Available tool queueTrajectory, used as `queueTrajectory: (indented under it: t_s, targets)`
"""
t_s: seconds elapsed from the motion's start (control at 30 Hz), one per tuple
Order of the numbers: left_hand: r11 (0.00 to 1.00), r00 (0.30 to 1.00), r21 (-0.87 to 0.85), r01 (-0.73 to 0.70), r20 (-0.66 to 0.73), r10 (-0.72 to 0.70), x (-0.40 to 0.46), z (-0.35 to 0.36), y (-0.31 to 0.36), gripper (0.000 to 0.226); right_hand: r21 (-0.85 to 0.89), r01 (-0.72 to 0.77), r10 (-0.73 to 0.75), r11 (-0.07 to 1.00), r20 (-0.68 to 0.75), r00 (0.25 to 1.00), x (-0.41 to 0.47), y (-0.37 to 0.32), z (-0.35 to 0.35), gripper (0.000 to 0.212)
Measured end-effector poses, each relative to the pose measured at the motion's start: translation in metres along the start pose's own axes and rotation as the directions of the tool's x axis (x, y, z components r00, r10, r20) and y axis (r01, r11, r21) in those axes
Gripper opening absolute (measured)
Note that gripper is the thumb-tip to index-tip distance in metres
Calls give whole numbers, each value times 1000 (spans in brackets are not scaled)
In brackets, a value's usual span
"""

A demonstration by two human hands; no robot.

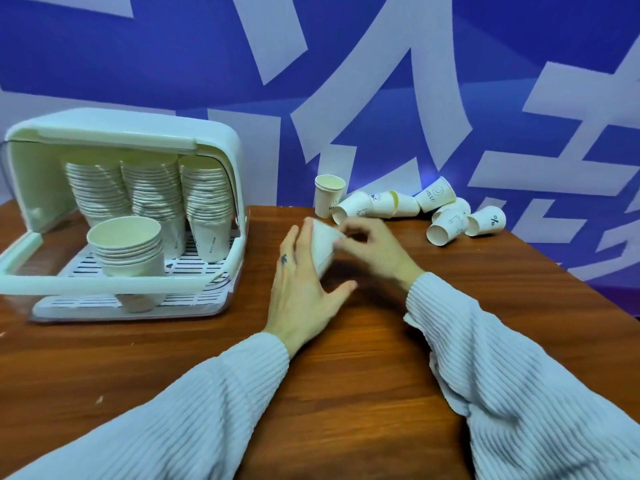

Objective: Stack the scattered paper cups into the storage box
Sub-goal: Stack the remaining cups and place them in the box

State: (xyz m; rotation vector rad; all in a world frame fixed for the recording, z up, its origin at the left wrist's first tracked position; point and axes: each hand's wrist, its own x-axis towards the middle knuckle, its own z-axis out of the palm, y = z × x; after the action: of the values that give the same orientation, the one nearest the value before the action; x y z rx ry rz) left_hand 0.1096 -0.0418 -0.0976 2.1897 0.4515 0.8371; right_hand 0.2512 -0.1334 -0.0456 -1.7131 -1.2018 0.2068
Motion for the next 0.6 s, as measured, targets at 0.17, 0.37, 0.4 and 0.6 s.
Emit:
queueTrajectory:
  t_s: [0.17, 0.37, 0.4, 0.6]
  targets:
    - [992, 993, -59, 109, -44, -111, 1, 0, -3, 97, 107, -37, 59, 994, -209, 976, 18, -1, 4, 19]
    - [999, 999, -40, 34, -23, -35, 0, 5, -5, 95, -148, -467, 371, 872, -424, 826, 102, 82, -26, 55]
    - [998, 999, -44, 36, -22, -37, 1, 6, -6, 96, -169, -489, 390, 856, -409, 825, 112, 93, -27, 61]
    - [997, 999, -66, 30, -36, -33, 5, 7, -10, 96, -46, -499, 425, 865, -461, 779, 141, 118, -23, 66]
